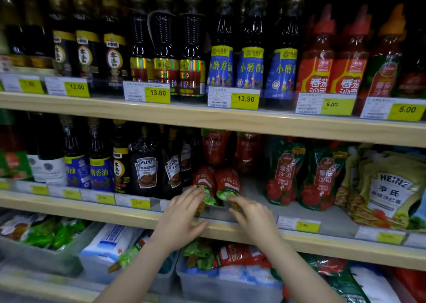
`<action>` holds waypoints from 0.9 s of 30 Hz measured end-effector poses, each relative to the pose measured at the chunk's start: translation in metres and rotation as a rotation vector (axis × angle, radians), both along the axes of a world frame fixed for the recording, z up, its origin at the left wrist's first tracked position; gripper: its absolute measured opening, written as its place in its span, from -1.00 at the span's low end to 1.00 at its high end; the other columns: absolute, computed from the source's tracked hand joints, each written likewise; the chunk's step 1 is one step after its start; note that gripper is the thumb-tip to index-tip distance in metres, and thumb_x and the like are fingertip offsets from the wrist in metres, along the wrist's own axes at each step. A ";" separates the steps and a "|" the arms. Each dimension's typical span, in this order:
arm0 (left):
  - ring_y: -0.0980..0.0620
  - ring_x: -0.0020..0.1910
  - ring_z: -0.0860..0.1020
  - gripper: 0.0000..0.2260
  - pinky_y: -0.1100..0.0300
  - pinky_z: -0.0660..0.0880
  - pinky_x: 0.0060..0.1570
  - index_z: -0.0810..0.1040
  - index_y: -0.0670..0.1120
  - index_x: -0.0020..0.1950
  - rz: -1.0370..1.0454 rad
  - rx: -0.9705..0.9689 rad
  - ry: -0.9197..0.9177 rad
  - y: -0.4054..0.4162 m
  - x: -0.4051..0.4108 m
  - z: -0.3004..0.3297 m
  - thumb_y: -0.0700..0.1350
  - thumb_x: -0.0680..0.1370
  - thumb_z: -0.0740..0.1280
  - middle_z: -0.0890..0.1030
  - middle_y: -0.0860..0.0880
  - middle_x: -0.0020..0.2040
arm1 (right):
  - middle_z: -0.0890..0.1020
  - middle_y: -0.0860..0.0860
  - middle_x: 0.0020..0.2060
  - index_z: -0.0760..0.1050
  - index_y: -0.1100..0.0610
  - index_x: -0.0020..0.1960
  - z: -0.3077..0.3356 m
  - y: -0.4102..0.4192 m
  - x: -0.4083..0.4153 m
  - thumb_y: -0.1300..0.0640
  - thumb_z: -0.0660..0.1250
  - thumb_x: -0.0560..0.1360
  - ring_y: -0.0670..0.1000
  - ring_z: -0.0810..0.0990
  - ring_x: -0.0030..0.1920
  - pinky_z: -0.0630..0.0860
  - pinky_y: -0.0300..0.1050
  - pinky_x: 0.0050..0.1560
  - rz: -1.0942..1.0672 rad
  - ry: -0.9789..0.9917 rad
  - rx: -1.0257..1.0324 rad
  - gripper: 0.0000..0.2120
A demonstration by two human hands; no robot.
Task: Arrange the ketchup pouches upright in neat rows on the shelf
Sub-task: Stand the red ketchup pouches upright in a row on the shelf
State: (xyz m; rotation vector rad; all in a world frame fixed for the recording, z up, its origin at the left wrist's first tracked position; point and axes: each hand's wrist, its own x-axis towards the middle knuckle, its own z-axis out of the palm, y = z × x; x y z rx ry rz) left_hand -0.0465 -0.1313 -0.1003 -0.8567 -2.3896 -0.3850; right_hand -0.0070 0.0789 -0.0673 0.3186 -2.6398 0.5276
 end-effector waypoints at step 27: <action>0.10 -0.05 0.61 -0.65 0.06 0.52 -0.05 0.58 0.07 0.12 -0.509 0.132 -0.443 0.059 -0.039 0.069 0.19 0.41 0.39 0.68 0.07 -0.03 | 0.67 0.02 -0.15 0.60 0.14 -0.02 0.079 -0.003 0.049 0.21 0.42 0.42 -0.05 0.63 -0.08 0.58 -0.03 0.01 -0.107 0.066 -0.608 -0.87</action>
